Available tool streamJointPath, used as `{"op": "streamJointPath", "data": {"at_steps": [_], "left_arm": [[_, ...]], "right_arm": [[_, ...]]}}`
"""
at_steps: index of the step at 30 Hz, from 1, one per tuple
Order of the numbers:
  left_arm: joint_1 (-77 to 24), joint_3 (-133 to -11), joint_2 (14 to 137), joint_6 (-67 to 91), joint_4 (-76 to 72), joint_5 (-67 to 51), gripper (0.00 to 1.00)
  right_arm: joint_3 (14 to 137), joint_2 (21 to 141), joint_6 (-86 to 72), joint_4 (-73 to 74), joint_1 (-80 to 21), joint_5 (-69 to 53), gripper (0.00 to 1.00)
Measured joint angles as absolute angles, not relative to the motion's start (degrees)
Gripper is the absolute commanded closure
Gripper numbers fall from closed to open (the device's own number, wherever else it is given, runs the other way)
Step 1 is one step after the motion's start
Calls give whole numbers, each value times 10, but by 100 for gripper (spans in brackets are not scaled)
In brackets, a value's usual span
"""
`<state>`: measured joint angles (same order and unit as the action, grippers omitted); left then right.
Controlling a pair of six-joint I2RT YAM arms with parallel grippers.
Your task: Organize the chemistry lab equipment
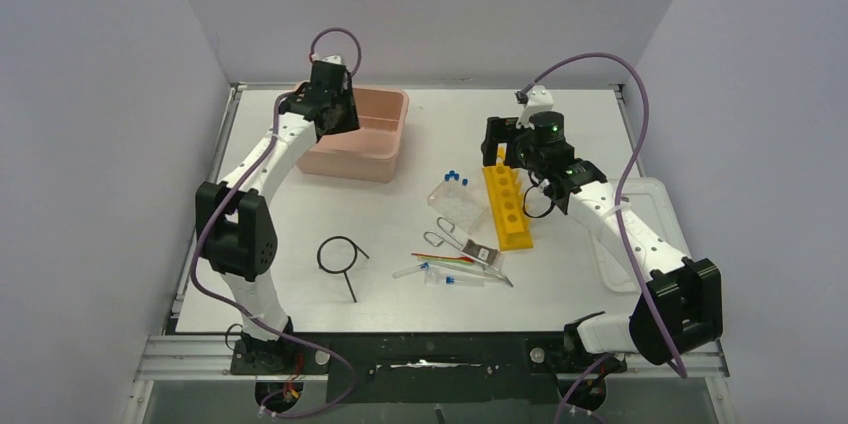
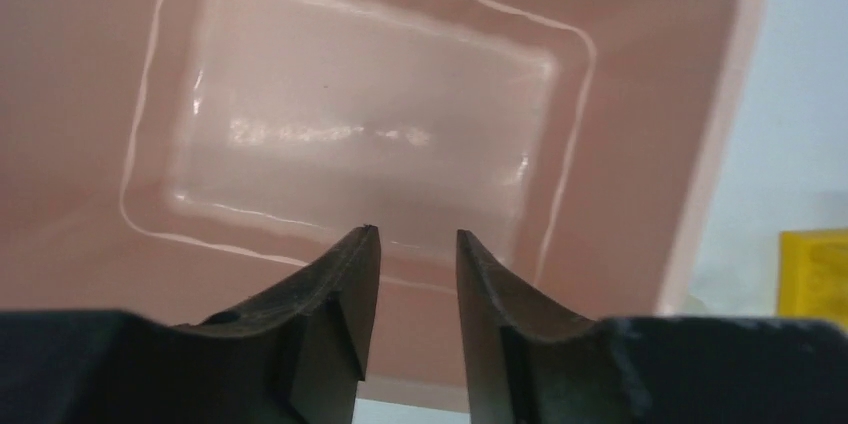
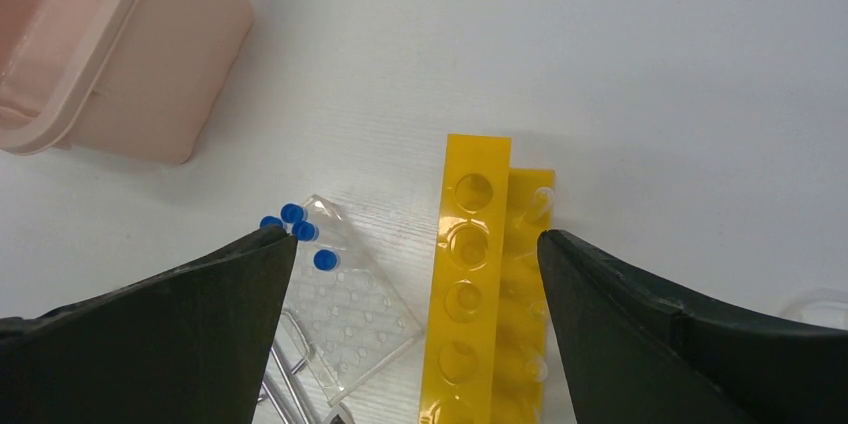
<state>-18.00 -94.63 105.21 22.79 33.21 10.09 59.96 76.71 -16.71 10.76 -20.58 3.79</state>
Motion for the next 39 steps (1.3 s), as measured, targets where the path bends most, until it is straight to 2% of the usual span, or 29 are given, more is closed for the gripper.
{"op": "streamJointPath", "data": {"at_steps": [2,4,6,22,31,33,36,39], "left_arm": [[-170,-933,1053,227,329,100,76],[-161,-907,1054,223,330,98,85],[-162,-886,1058,220,329,91,87],[-172,-792,1036,218,305,21,87],[-172,-787,986,218,307,-12,82],[-172,-787,979,218,307,-18,75],[-172,-787,974,219,307,-25,57],[-172,-784,961,218,301,-32,20]], "right_arm": [[600,767,-167,107,-206,38,2],[600,767,-168,108,-206,37,2],[600,767,-168,108,-207,37,2],[601,763,-165,145,-220,59,2],[591,754,-169,142,-229,60,2],[591,754,-169,143,-232,60,2],[591,754,-169,143,-238,63,2],[585,749,-159,137,-251,64,2]]}}
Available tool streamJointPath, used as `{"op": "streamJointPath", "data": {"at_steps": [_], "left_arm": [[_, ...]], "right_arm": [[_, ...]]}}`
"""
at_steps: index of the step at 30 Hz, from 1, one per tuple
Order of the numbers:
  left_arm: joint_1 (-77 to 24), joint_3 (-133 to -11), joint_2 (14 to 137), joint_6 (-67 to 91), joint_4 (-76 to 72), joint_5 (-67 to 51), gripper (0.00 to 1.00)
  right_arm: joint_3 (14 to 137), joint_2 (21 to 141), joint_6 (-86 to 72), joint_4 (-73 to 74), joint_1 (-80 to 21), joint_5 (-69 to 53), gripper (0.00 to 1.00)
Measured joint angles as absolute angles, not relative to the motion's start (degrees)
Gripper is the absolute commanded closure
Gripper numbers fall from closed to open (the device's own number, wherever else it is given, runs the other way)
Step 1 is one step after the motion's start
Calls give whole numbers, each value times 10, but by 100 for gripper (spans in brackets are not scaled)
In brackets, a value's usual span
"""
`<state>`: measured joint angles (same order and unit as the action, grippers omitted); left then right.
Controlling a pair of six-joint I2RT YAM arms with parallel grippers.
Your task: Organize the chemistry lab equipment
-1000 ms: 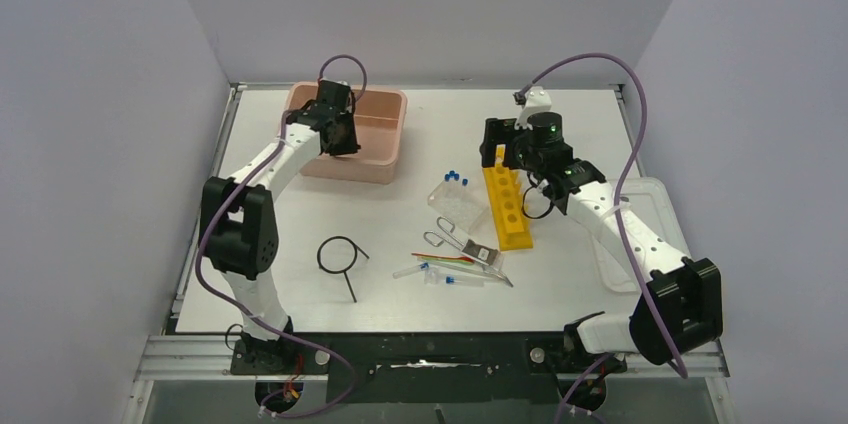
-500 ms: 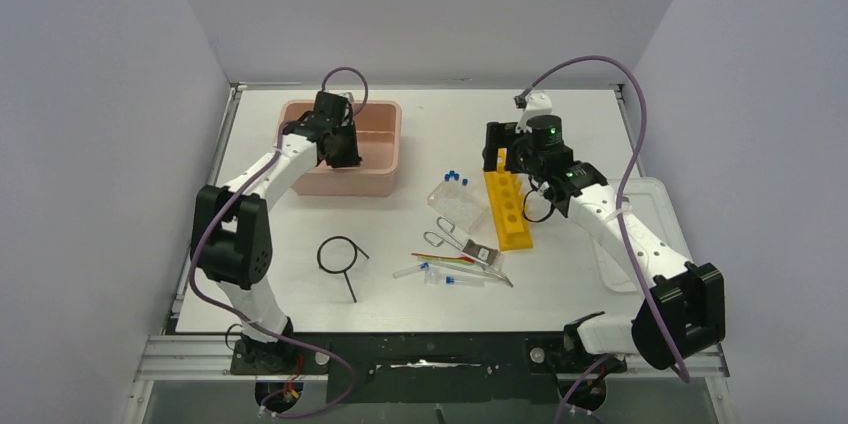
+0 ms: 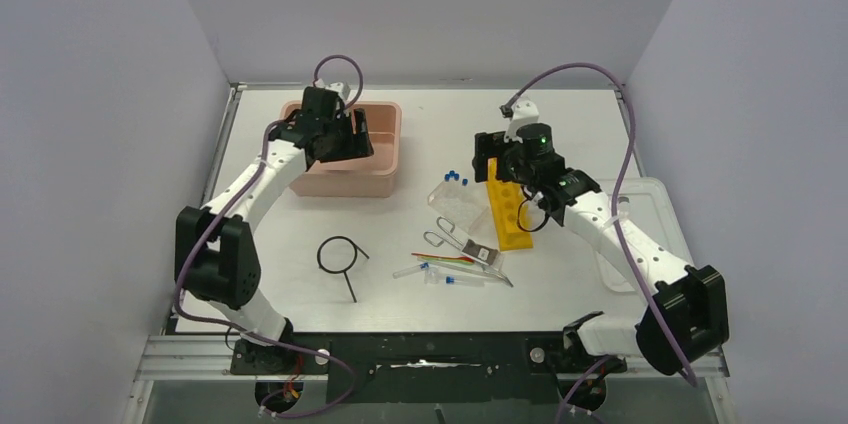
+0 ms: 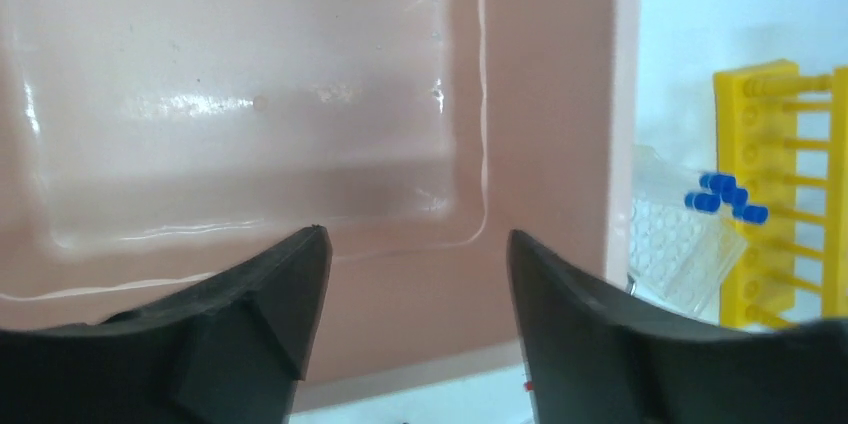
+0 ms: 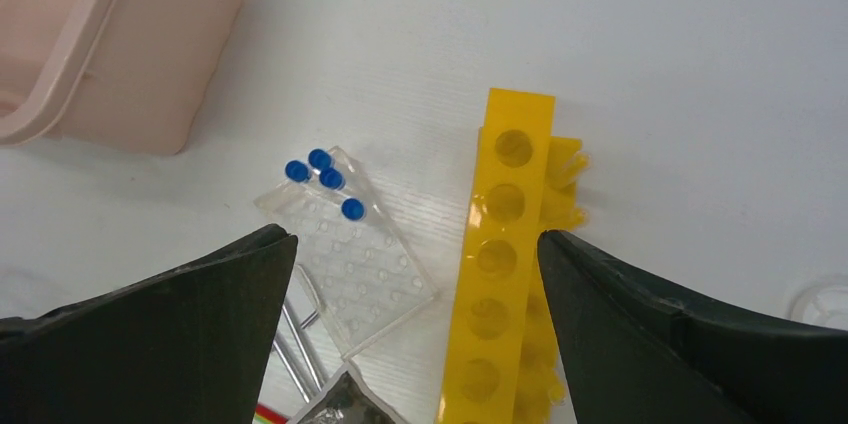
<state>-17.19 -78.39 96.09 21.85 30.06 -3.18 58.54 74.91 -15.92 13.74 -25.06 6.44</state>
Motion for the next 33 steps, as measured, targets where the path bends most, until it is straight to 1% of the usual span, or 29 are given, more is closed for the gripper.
{"op": "streamJointPath", "data": {"at_steps": [1,4,7,8,9,10,11,12,13,14,15,16,17,18,19,20,22,23,24,25,26,27,28,29,31,33], "left_arm": [[-172,-778,950,218,292,-34,18],[-177,-744,892,225,255,-38,17],[-194,-732,832,223,218,-48,17],[-205,-732,815,221,203,-50,18],[-216,-732,802,219,190,-52,23],[-228,-729,779,213,166,-55,26],[-248,-728,771,211,159,-58,29],[-265,-721,757,204,140,-64,37],[-279,-710,744,201,122,-71,48],[-288,-696,733,198,106,-79,62],[-296,-678,719,195,93,-86,74],[-299,-660,708,194,83,-91,84],[-299,-644,701,193,78,-93,93],[-299,-631,697,193,73,-93,100],[-298,-622,696,192,71,-91,100],[-297,-614,697,192,71,-89,100],[-295,-606,698,192,75,-86,100],[-295,-605,698,193,78,-83,97],[-295,-605,699,194,81,-78,82],[-294,-605,699,197,84,-71,67],[-293,-605,699,197,86,-66,54],[-288,-605,699,204,89,-62,44],[-281,-605,699,210,95,-58,40],[-268,-604,699,223,103,-55,36],[-240,-600,698,239,110,-57,33],[-205,-585,693,261,115,-60,33]], "right_arm": [[578,743,-153,133,-258,61,2],[544,718,-136,123,-281,47,1],[496,684,-130,109,-298,17,8],[481,672,-128,104,-298,6,14],[469,662,-128,100,-298,-3,19],[458,651,-126,98,-298,-14,21],[449,640,-124,99,-300,-27,27],[443,630,-121,98,-302,-39,33],[442,625,-117,99,-305,-48,36],[441,620,-110,99,-312,-58,49],[441,616,-106,98,-322,-68,67],[441,615,-101,98,-332,-75,79],[441,615,-96,98,-348,-83,89],[441,617,-91,99,-361,-89,97],[441,619,-88,99,-370,-93,99],[441,624,-88,98,-382,-97,96],[441,639,-88,95,-402,-101,74],[441,649,-89,94,-410,-101,51],[441,659,-91,93,-416,-101,33],[441,666,-95,92,-421,-100,18],[443,675,-92,90,-426,-99,9],[446,685,-93,91,-429,-97,6],[451,694,-92,91,-432,-93,6],[460,704,-89,91,-433,-86,7],[476,717,-88,90,-436,-77,13],[500,733,-89,90,-438,-67,15]]}}
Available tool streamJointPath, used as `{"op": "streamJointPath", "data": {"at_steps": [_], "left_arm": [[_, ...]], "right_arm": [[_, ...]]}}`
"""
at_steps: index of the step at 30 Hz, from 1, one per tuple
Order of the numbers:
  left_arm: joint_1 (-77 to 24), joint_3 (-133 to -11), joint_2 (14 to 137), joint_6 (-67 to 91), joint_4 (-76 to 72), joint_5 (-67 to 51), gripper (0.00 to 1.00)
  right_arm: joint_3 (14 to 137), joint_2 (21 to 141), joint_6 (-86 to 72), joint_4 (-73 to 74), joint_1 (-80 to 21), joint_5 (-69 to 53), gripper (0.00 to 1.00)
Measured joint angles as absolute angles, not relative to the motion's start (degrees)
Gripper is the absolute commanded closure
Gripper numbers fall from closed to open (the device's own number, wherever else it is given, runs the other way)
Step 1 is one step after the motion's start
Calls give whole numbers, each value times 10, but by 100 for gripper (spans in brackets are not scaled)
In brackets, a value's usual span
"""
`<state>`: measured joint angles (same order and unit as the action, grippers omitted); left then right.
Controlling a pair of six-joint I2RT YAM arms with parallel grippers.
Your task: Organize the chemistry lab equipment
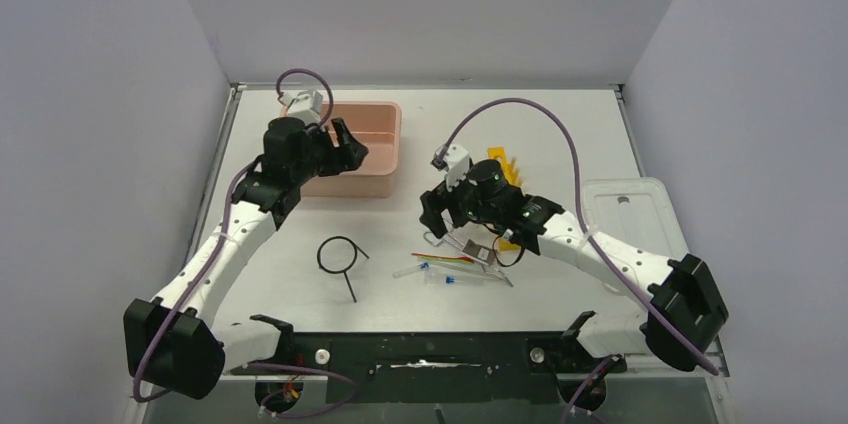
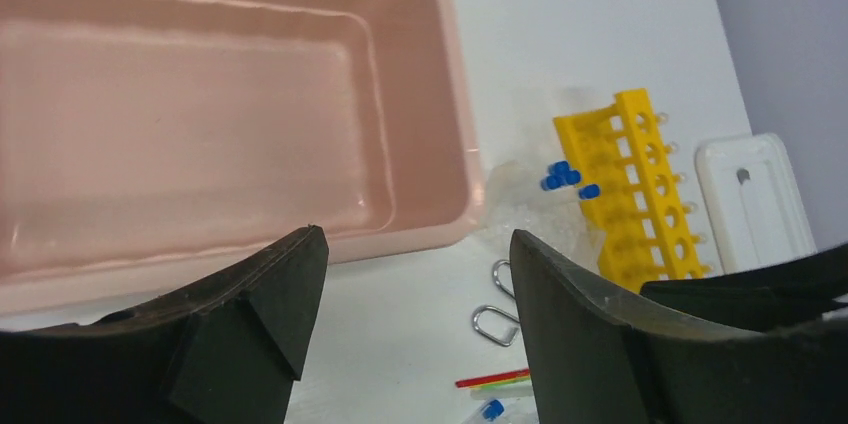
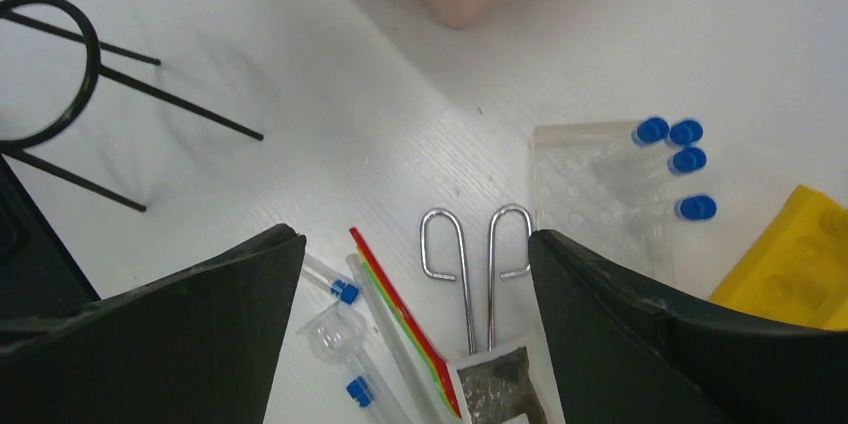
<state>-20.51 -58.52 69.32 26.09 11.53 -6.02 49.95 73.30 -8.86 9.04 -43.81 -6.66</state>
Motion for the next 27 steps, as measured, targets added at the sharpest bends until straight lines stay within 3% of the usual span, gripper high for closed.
{"op": "streamJointPath", "data": {"at_steps": [6,12,27], "left_arm": [[-97,-527,654,331,153,-63,42],[9,-511,617,370,170,-89,44],[39,-453,591,373,178,-123,46]], "right_arm": [[627,836,-80,90,-505,-25,25],[719,939,-65,98,-571,-7,36],[770,1001,-44,127,-620,-1,30]]}}
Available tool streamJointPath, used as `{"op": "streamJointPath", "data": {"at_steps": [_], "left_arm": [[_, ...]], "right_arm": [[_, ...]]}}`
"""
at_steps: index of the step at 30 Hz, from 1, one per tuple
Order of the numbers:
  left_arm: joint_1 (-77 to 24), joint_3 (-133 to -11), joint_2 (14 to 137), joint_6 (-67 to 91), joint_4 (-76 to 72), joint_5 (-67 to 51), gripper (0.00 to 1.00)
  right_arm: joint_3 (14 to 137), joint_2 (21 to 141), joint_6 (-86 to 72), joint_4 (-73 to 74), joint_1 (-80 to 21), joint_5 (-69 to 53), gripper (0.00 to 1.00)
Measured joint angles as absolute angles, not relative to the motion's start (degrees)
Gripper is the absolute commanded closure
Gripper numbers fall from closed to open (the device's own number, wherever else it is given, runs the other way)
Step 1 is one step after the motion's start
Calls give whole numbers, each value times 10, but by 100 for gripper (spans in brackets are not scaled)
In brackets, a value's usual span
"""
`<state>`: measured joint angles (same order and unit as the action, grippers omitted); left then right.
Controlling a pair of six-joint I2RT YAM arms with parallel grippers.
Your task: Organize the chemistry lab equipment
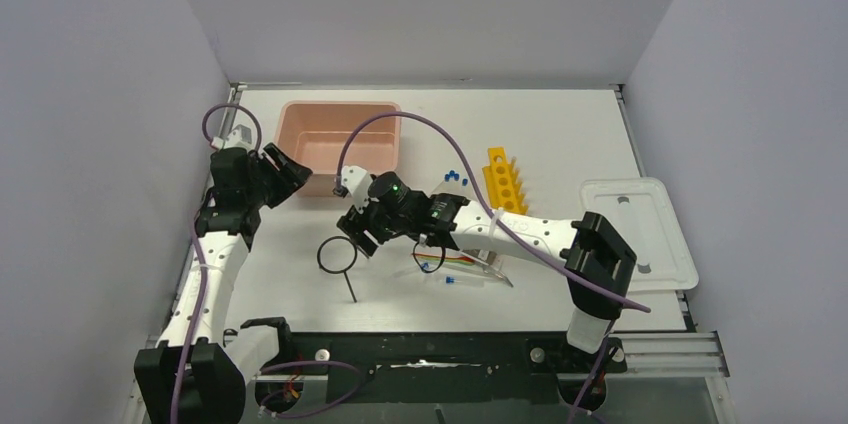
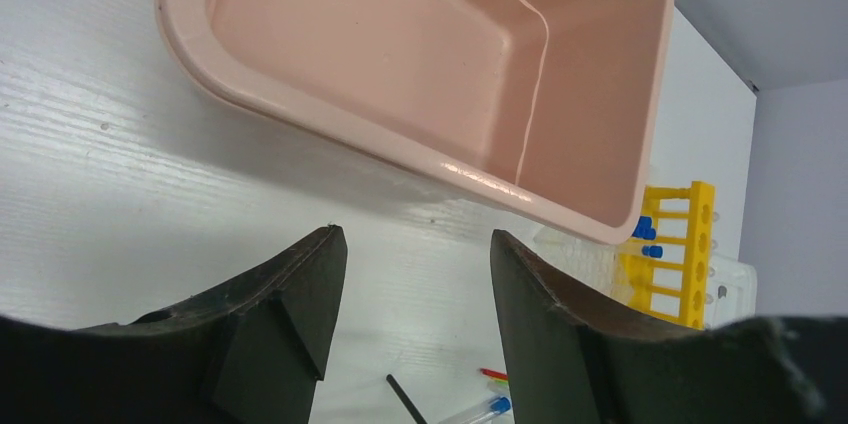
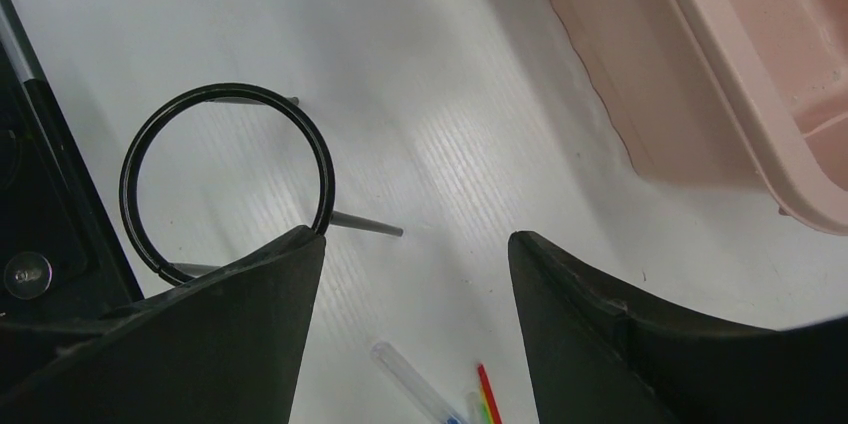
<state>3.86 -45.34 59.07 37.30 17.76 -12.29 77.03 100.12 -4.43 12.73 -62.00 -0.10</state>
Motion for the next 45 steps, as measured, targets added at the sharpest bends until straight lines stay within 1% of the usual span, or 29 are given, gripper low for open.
{"op": "streamJointPath", "data": {"at_steps": [5,12,14,17,22,24,26,28,30,40,45], "left_arm": [[39,-446,591,373,172,-125,47],[39,-439,591,371,166,-125,48],[39,-434,590,370,165,-125,48],[39,-425,590,370,165,-125,48],[39,-415,588,370,165,-125,48],[39,-415,585,370,165,-125,48],[39,-415,583,370,165,-125,48],[39,-415,580,369,165,-125,48],[39,-415,577,369,165,-125,48],[39,-413,567,368,166,-125,48],[46,-414,563,376,170,-126,48]], "right_arm": [[791,1009,-43,135,-623,-2,30],[832,1058,-40,141,-631,-11,31],[839,1073,-38,147,-631,-11,33],[851,1090,-36,159,-631,-11,39],[856,1095,-34,171,-632,-15,59],[858,1095,-34,176,-632,-18,72],[861,1095,-34,177,-632,-24,87],[863,1095,-35,178,-632,-26,99],[867,1095,-37,183,-632,-26,100],[881,1095,-43,198,-630,-30,100],[882,1082,-72,197,-613,-90,100]]}}
